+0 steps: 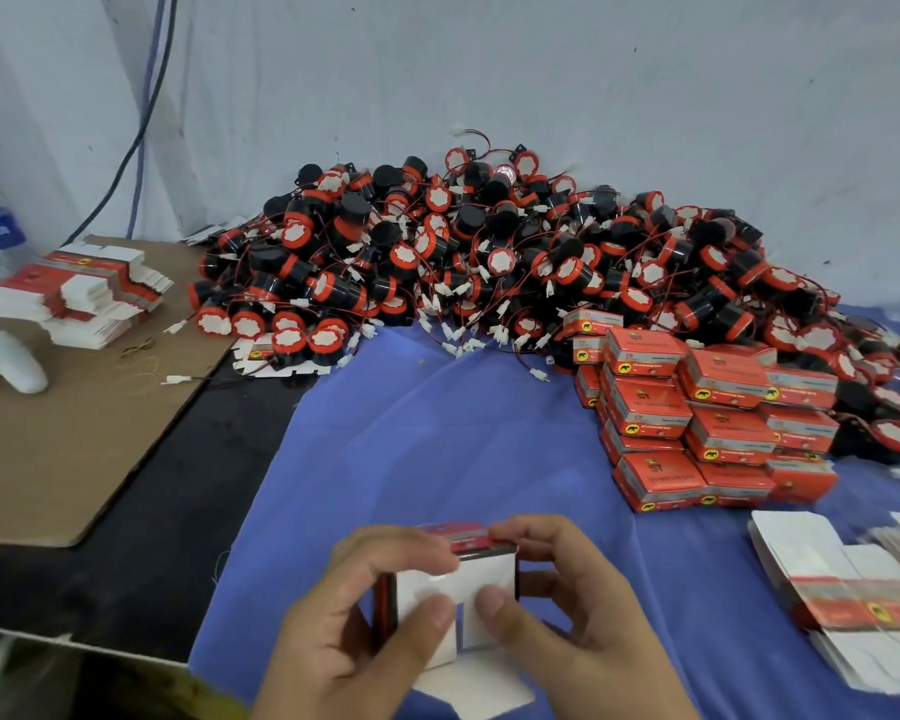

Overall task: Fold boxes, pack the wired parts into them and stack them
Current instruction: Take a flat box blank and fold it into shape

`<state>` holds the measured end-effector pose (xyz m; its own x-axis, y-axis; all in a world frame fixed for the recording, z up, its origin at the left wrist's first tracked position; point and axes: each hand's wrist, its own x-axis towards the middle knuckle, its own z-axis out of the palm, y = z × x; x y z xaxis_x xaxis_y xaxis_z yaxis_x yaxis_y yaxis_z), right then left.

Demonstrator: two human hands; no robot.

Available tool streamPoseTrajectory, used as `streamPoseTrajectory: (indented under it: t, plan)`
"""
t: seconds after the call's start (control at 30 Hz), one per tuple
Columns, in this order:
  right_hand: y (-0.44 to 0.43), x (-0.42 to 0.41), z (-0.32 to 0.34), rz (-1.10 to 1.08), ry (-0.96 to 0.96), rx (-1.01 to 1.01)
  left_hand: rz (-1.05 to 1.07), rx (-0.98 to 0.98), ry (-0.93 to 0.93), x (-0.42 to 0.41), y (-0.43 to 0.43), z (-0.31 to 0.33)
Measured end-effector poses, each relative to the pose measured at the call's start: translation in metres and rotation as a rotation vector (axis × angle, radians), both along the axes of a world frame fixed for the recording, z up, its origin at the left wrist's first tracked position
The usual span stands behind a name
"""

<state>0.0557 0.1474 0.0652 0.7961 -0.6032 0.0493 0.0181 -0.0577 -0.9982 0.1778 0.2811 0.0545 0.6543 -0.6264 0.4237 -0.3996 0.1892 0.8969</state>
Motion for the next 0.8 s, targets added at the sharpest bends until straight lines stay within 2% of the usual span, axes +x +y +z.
streamPoseTrajectory:
  t: [0.07,0.13,0.27,0.33,0.43,0.53,0.6,0.8]
  plan:
    - [0.002,0.000,-0.006,-0.028,-0.051,-0.068,0.022,-0.005,-0.016,-0.001,-0.002,-0.002]
    - [0.002,-0.003,-0.006,-0.033,-0.089,-0.192,0.063,-0.060,0.115,-0.002,-0.004,-0.004]
    - [0.000,-0.011,-0.003,0.131,-0.022,-0.301,0.116,-0.102,0.263,-0.001,-0.003,-0.006]
    - [0.002,-0.010,-0.002,0.119,-0.052,-0.349,0.086,-0.095,0.254,-0.003,-0.002,-0.003]
    - [0.013,-0.003,-0.006,-0.092,-0.198,-0.245,-0.008,-0.139,0.287,-0.016,-0.002,0.009]
    - [0.023,0.002,-0.011,-0.255,-0.238,-0.127,-0.026,-0.161,0.288,-0.032,-0.005,0.016]
    - [0.027,0.004,-0.013,-0.309,-0.221,-0.129,0.003,-0.237,0.285,-0.040,-0.008,0.014]
    - [0.038,0.007,-0.013,-0.381,-0.228,-0.252,0.087,-0.293,0.215,-0.054,-0.014,0.005]
